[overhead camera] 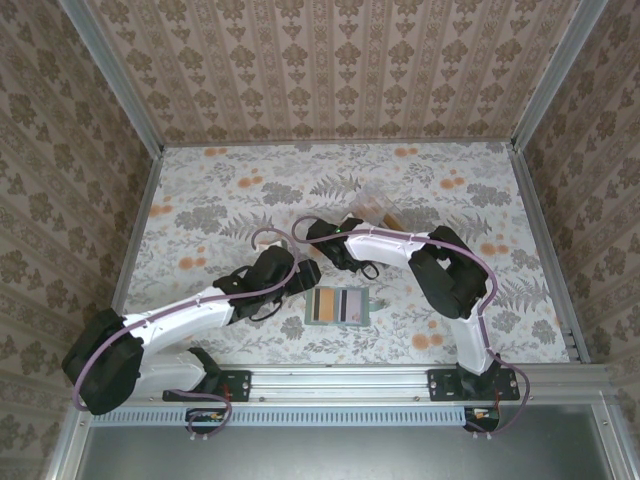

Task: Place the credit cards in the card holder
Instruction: Pick up the credit card from the storage box.

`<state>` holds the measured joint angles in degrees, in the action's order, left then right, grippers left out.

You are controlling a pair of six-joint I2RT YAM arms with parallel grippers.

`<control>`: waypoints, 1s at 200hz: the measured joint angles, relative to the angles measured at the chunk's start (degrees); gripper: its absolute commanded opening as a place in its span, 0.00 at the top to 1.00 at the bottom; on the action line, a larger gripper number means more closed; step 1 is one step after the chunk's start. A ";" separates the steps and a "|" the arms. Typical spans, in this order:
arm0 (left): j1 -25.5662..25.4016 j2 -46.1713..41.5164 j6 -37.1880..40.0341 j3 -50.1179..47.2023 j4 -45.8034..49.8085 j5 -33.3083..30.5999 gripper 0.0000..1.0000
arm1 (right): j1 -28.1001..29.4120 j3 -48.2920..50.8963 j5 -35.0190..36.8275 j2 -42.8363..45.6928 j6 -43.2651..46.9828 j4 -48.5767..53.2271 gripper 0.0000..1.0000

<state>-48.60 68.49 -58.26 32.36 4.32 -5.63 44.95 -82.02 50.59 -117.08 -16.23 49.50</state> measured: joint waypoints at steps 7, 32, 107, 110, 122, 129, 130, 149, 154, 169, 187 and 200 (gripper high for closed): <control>0.00 0.00 0.00 0.00 0.00 0.00 0.13 | 0.00 0.00 -0.02 0.02 0.02 0.02 0.84; 0.02 0.00 -0.02 -0.07 0.02 0.00 0.13 | 0.00 0.00 -0.22 0.35 -0.02 0.04 0.86; 0.33 0.00 -0.02 -0.15 0.02 0.04 0.13 | 0.00 0.00 -6.36 3.50 -0.50 0.98 0.94; 0.33 0.00 -0.02 -0.15 0.02 0.07 0.13 | 0.00 0.00 -6.54 3.58 -0.52 1.14 0.95; 0.33 0.00 -0.02 -0.15 0.02 0.11 0.13 | 0.00 -0.02 -7.43 3.78 -0.68 1.79 0.96; 0.33 0.00 -0.02 -0.15 0.02 0.20 0.13 | 0.00 -0.02 -7.91 3.98 -0.87 2.10 0.98; 0.33 0.00 -0.02 -0.15 0.02 0.22 0.13 | 0.00 -0.02 -7.96 4.02 -0.87 2.14 0.98; 0.33 0.00 -0.02 -0.15 0.04 0.24 0.13 | 0.00 -0.46 -9.70 5.09 -2.05 3.28 0.99; 0.33 0.00 -0.02 -0.17 0.04 0.26 0.13 | 0.00 -0.57 -10.14 5.44 -2.25 3.48 0.99; 0.33 0.00 -0.02 -0.22 0.04 0.24 0.13 | 0.00 -1.11 -11.80 7.17 -4.00 4.98 0.99; 0.33 0.00 -0.02 -0.26 0.20 0.26 0.13 | 0.00 -1.86 -13.14 9.14 -6.21 6.58 1.00; 0.33 0.00 -0.02 -0.26 0.26 0.26 0.13 | 0.00 -2.21 -13.86 10.45 -7.93 7.74 1.00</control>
<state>-48.27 68.49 -58.28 32.10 4.58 -5.37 44.95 -84.23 36.73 -106.63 -24.16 57.23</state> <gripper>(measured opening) 0.867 0.065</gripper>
